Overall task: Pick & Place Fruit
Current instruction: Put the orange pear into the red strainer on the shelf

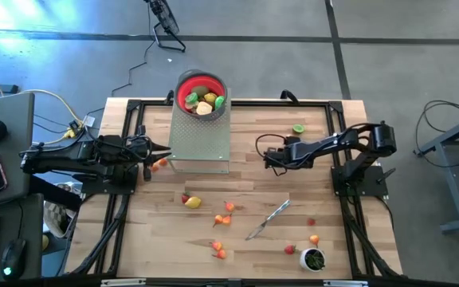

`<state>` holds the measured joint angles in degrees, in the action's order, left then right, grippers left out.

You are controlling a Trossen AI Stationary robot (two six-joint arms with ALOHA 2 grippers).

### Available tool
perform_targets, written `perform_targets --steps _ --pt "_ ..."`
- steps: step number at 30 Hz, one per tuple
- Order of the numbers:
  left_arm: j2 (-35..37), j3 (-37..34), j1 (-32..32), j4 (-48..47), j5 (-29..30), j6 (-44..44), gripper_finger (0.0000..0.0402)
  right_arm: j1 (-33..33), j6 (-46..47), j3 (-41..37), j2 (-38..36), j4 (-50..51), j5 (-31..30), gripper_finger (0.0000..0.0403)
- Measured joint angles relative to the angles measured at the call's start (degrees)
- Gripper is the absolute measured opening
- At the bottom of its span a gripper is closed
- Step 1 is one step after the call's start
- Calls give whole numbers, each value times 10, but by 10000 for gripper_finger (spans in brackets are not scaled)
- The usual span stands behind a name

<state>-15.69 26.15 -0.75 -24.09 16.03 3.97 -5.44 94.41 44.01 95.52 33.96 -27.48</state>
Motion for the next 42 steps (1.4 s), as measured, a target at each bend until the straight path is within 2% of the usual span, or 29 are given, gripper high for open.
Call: perform_targets --steps 4,13,27,33,42 --pt "0 0 0 0 0 0 67 14 0 -1 -26 0 26 130" --pt "0 0 0 2 0 0 67 47 -48 0 -109 -39 26 127" --pt "0 0 0 3 2 -9 67 38 -302 2 -216 -263 -5 127" --pt "0 0 0 3 2 -12 67 30 -272 1 -210 -177 17 127" --pt "0 0 0 3 2 -15 67 30 -157 0 -132 -67 49 128"
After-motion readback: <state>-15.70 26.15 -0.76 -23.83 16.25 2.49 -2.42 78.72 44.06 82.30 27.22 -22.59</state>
